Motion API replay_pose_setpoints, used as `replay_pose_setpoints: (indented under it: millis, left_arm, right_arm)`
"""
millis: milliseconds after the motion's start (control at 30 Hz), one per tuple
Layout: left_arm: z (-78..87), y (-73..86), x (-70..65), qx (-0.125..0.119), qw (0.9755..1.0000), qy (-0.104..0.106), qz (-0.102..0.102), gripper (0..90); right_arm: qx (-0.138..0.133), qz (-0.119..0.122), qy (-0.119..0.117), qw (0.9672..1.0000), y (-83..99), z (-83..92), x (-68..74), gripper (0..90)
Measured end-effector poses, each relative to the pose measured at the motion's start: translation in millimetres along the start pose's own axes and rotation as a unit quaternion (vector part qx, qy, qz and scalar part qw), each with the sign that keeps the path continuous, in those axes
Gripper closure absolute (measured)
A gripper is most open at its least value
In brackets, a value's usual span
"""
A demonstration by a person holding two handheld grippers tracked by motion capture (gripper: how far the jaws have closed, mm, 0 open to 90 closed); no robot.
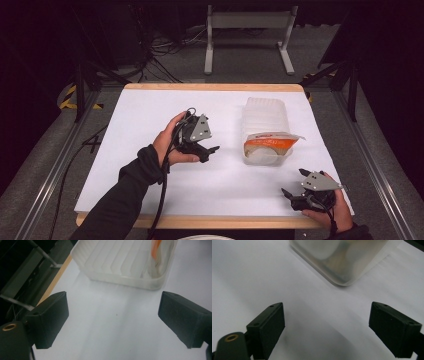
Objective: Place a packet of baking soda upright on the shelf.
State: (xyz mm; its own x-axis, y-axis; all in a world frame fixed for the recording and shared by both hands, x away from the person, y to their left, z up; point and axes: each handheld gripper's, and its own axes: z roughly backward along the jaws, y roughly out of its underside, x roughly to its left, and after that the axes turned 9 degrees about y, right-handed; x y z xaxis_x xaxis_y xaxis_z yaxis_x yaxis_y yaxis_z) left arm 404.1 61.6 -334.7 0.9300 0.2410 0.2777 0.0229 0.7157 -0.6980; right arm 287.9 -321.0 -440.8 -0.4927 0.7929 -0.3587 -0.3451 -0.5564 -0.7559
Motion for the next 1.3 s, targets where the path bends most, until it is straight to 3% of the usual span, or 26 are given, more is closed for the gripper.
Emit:
replay_pose_setpoints:
  millis: [233, 400, 667, 867, 900, 1300]
  left_arm:
    - [5.7, 29.6, -1.8, 0.022, 0.9996, -0.004, 0.017, 8.9]
    - [6.6, 46.7, -3.2, 0.035, 0.9992, -0.009, 0.018, 8.5]
    - [9.9, 82.8, -5.6, 0.032, 0.9983, -0.014, 0.046, 8.4]
    - [19.8, 108.5, -8.5, 0.046, 0.9968, -0.026, 0.061, 8.5]
    - [24.5, 119.0, -10.0, 0.049, 0.9961, -0.03, 0.067, 8.5]
    - [44.4, 163.4, -18.2, 0.056, 0.9919, -0.049, 0.103, 8.5]
  right_arm:
    - [-0.002, 0.004, -0.004, 1.0, -3.1, -2.1, 2.0, 14.0]
    - [-0.004, 0.0, -0.002, 1.0, -2.9, -1.0, 1.9, 14.0]
    - [-0.006, 0.002, -0.004, 1.0, -4.7, -1.2, 4.1, 14.0]
    - [-0.006, 0.005, -0.004, 1.0, -6.5, -3.3, 4.9, 14.0]
    - [-0.005, 0.008, -0.006, 0.9999, -7.6, -4.7, 4.7, 14.0]
    - [-0.009, 0.017, -0.013, 0.9997, -14.1, -12.2, 5.6, 14.0]
